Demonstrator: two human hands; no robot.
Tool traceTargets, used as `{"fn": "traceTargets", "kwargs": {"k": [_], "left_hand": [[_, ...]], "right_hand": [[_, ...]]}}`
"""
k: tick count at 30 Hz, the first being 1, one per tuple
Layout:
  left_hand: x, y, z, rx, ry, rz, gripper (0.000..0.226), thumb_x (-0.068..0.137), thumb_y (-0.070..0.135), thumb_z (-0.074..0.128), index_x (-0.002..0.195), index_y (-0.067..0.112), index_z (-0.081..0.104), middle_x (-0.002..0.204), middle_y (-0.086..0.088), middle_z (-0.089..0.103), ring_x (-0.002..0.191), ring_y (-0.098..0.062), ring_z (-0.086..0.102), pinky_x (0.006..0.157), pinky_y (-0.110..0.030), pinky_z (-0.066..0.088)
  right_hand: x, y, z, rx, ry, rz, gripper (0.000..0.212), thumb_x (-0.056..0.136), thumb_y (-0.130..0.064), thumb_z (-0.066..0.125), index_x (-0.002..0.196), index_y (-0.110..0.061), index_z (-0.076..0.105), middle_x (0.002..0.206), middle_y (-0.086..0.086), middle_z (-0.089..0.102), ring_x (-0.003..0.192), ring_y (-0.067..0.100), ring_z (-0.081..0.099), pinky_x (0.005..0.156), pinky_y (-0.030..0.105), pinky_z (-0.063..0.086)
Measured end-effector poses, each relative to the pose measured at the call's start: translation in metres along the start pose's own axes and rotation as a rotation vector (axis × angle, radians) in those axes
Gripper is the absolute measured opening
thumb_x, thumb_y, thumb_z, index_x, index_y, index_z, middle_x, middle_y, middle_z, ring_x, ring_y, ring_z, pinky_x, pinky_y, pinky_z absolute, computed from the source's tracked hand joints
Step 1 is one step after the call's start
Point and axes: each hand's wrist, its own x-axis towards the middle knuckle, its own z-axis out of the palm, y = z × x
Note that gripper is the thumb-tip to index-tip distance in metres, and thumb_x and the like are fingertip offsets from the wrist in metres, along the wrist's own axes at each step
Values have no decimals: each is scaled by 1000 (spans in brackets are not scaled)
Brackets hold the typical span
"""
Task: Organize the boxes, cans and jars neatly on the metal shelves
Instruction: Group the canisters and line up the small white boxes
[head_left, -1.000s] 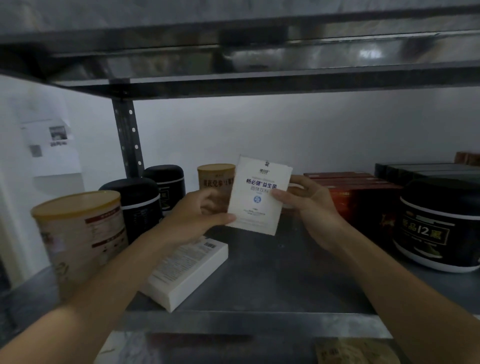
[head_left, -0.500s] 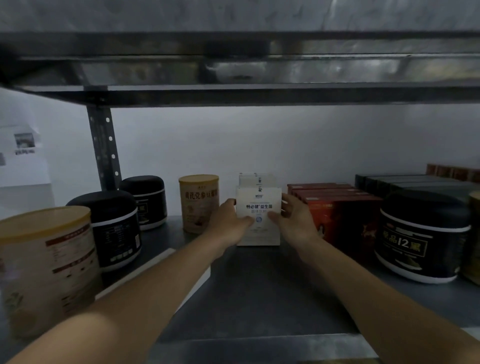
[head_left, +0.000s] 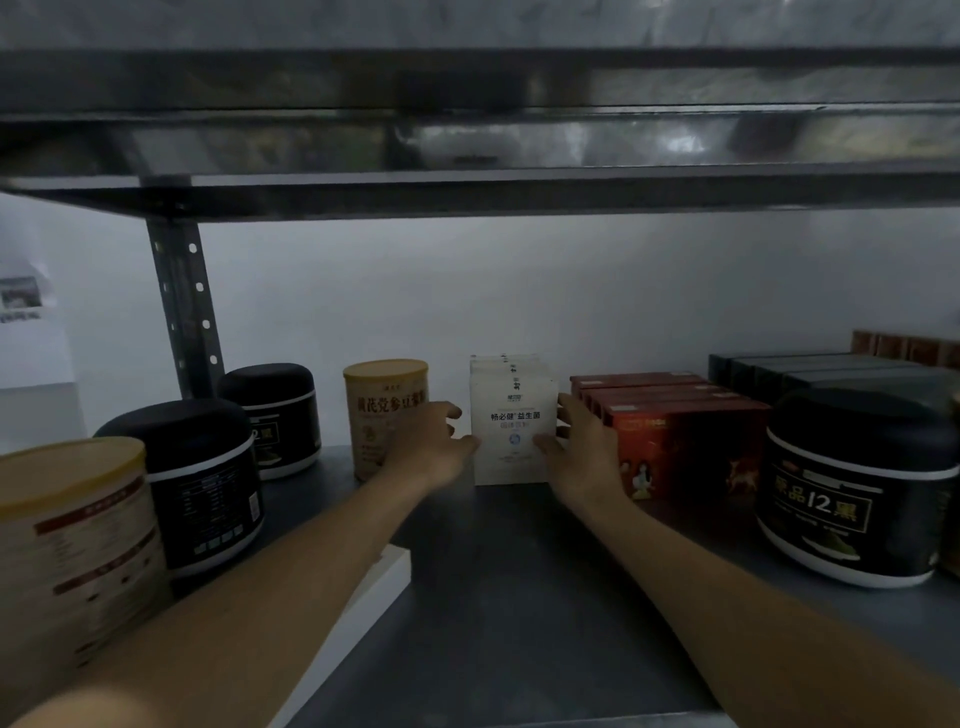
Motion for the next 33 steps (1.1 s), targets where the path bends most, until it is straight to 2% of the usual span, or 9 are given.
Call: {"fn": "traceTargets", "kwargs": {"k": [3, 6, 14, 16, 20, 27, 33], "left_hand": [[-2, 3, 0, -29, -68, 16, 56, 93, 22, 62, 145, 15, 41, 142, -8, 50, 130, -22, 48, 102, -30, 40], [-5, 10, 4, -82, -126, 56, 48, 95, 13, 58, 141, 18, 46, 140, -3, 53, 130, -19, 48, 93, -22, 39], [-1, 14, 8, -83, -131, 85, 51, 94, 16, 59, 142, 21, 45, 140, -1, 53, 126, -14, 47, 82, -15, 33], [0, 13, 7, -81, -126, 81, 52, 94, 18, 60, 143, 22, 44, 140, -1, 53, 125, -13, 47, 80, -16, 34], [3, 9, 8, -83, -125, 65, 56, 92, 20, 62, 144, 24, 42, 141, -3, 51, 129, -16, 46, 86, -20, 35], [8, 6, 11, -83, -109, 61, 55, 92, 20, 62, 144, 22, 43, 141, -2, 51, 129, -15, 46, 88, -22, 35], [12, 4, 10, -60, -113, 43, 61, 91, 24, 63, 147, 23, 37, 144, -5, 48, 131, -18, 44, 87, -23, 36]], "right_hand": [[4, 2, 5, 1, 4, 17, 48, 89, -4, 65, 133, -14, 51, 132, 8, 59, 122, 27, 57, 96, 41, 52], [8, 4, 7, -29, 10, 28, 52, 88, -7, 68, 136, -13, 48, 134, 9, 58, 122, 27, 56, 96, 39, 51], [14, 9, 11, -143, 43, 57, 52, 91, -9, 65, 138, -13, 43, 136, 9, 54, 125, 28, 53, 96, 37, 49], [15, 9, 13, -133, 48, 51, 50, 91, -7, 65, 136, -12, 44, 134, 11, 56, 122, 27, 55, 93, 35, 49], [17, 11, 19, -119, 61, 45, 51, 89, -4, 66, 134, -10, 45, 130, 14, 58, 117, 29, 58, 91, 36, 51], [18, 13, 20, -119, 53, 40, 51, 89, -4, 66, 135, -8, 44, 130, 14, 57, 117, 28, 57, 90, 32, 49], [18, 11, 21, -90, 49, 48, 55, 88, -6, 69, 136, -10, 44, 133, 12, 56, 121, 28, 56, 96, 36, 49]]}}
